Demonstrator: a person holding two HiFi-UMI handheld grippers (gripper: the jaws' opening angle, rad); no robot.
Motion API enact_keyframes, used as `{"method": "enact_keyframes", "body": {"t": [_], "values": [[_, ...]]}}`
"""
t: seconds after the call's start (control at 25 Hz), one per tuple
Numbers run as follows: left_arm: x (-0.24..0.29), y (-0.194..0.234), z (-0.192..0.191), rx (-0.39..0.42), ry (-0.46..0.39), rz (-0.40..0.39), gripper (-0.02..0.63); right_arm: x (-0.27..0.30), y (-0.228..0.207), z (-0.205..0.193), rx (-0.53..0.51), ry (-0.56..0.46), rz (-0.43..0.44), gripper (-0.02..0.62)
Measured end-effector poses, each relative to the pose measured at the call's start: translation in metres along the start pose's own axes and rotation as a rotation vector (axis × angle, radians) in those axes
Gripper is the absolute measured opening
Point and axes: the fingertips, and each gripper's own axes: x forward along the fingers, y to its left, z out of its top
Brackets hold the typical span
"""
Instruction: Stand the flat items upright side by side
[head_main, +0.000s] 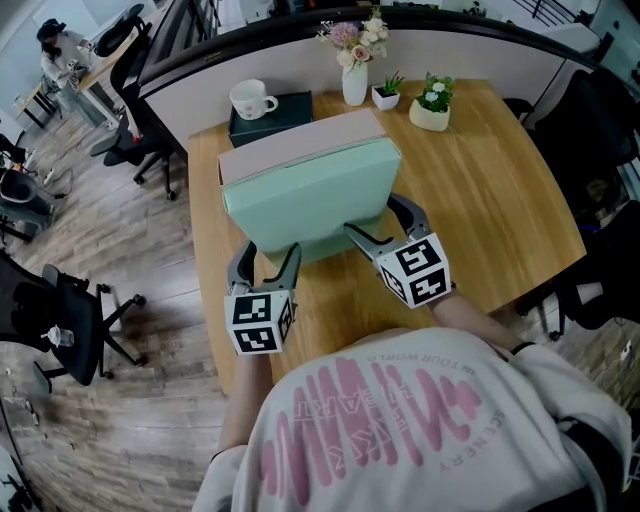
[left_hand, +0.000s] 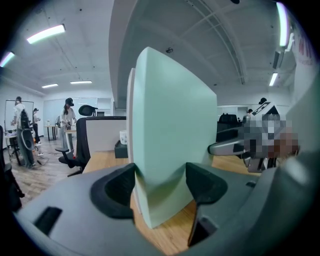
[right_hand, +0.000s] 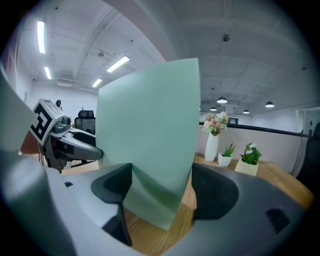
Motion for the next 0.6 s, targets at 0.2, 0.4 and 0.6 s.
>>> {"method": "enact_keyframes", "body": {"t": [0.2, 0.4, 0.6], "values": [[-0.001, -0.0001, -0.0017, 0.023, 0.008, -0.001, 0.321, -0.0011, 0.0003, -0.002, 0.017, 0.006, 0.002, 0.364], [-0.0019, 0.0008, -0.0018, 0.015, 0.008, -0.006, 0.311, 0.0, -0.0007, -0.0072, 0.049, 0.029, -0.003, 0.377], [-0.0049, 0.0045, -0.0014, -0.004, 0.005, -0.004, 0.304, 0.0, -0.0027, -0.007, 0.102, 0.027, -0.006, 0.382]]}}
